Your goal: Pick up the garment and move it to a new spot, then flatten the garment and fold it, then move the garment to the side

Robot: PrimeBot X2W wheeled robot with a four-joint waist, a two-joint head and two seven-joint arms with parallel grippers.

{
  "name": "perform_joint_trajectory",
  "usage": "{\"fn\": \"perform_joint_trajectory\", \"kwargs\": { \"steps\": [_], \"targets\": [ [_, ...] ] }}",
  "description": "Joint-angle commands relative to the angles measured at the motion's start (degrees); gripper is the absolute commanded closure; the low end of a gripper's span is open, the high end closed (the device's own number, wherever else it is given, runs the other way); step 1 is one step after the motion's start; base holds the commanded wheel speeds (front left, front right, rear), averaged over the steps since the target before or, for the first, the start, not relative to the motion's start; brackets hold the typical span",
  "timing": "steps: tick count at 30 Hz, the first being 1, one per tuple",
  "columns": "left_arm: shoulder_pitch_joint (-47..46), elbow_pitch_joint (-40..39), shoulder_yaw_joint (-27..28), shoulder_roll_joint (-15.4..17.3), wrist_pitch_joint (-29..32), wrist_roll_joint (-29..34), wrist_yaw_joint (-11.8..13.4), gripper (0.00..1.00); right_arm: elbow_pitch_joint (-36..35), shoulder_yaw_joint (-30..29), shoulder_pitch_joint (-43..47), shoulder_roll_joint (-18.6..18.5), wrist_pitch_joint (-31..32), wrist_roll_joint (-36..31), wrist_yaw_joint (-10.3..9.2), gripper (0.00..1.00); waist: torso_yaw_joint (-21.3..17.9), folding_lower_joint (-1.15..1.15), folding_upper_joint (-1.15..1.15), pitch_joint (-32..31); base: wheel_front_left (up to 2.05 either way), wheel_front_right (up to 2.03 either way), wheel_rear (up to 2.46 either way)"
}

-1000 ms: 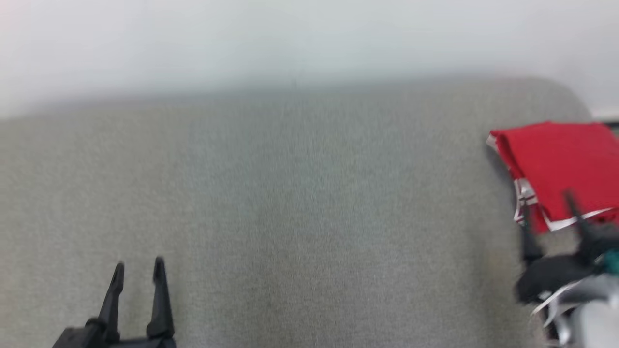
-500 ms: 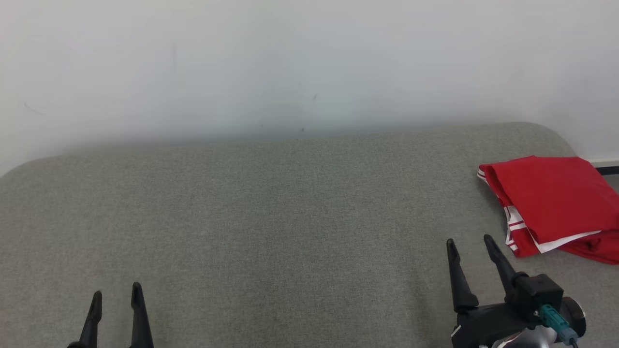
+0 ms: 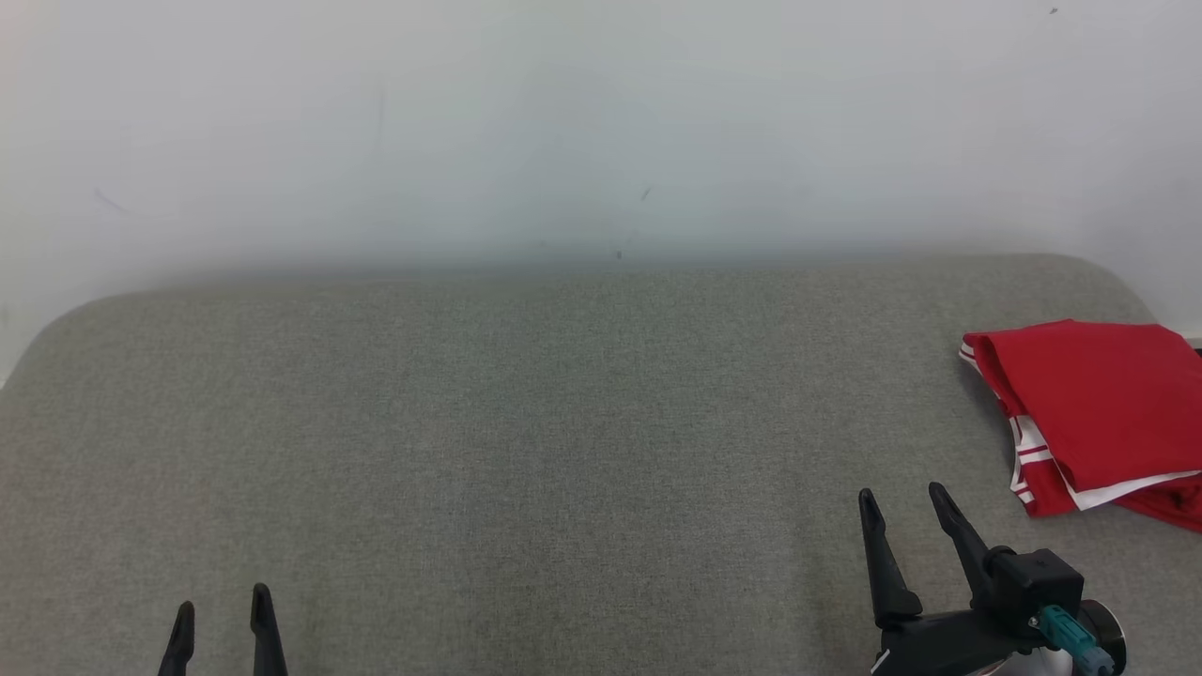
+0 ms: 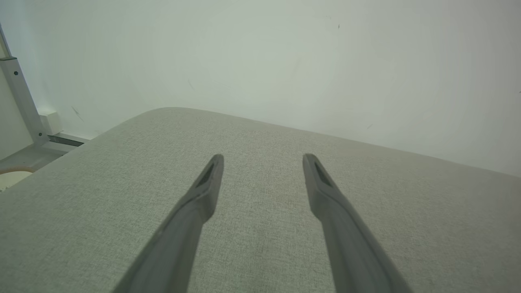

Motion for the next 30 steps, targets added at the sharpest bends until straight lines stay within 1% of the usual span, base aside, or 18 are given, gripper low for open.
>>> {"fn": "perform_joint_trajectory", "kwargs": {
  "steps": [1, 22, 23, 28, 30],
  "targets": [
    [0.37, -0.02, -0.07, -0.06, -0.15, 0.06, -0.26, 0.0, 0.03, 0.14, -0.05, 0.0, 0.06, 0.29, -0.01, 0.0, 0.06, 0.0, 0.0, 0.12, 0.0, 0.0, 0.0],
    [-0.7, 0.8, -0.98, -0.06, -0.15, -0.52, -0.57, 0.0, 0.43, 0.62, -0.72, 0.01, 0.34, 0.76, -0.01, 0.0, 0.05, 0.0, 0.0, 0.62, 0.0, 0.0, 0.0],
    [-0.28, 0.76, -0.85, -0.02, 0.04, -0.25, -0.47, 1.0, 0.47, 0.59, -0.15, 0.01, 0.44, 0.62, 0.01, 1.0, 0.05, 0.0, 0.0, 0.63, 0.0, 0.0, 0.0],
    [-0.05, 3.57, -0.72, -0.59, 0.46, -0.56, -0.47, 1.0, 3.38, 0.56, 1.44, 0.05, 0.91, 1.0, 0.0, 1.0, 0.06, 0.0, 0.0, 0.63, 0.0, 0.0, 0.0],
    [-0.69, 3.93, -0.52, -0.57, 1.28, -2.68, -0.49, 1.0, 3.53, 0.1, 1.06, 0.05, 1.49, 3.36, 0.0, 1.0, 0.07, 0.0, 0.0, 0.66, 0.0, 0.0, 0.0]
  ]
}}
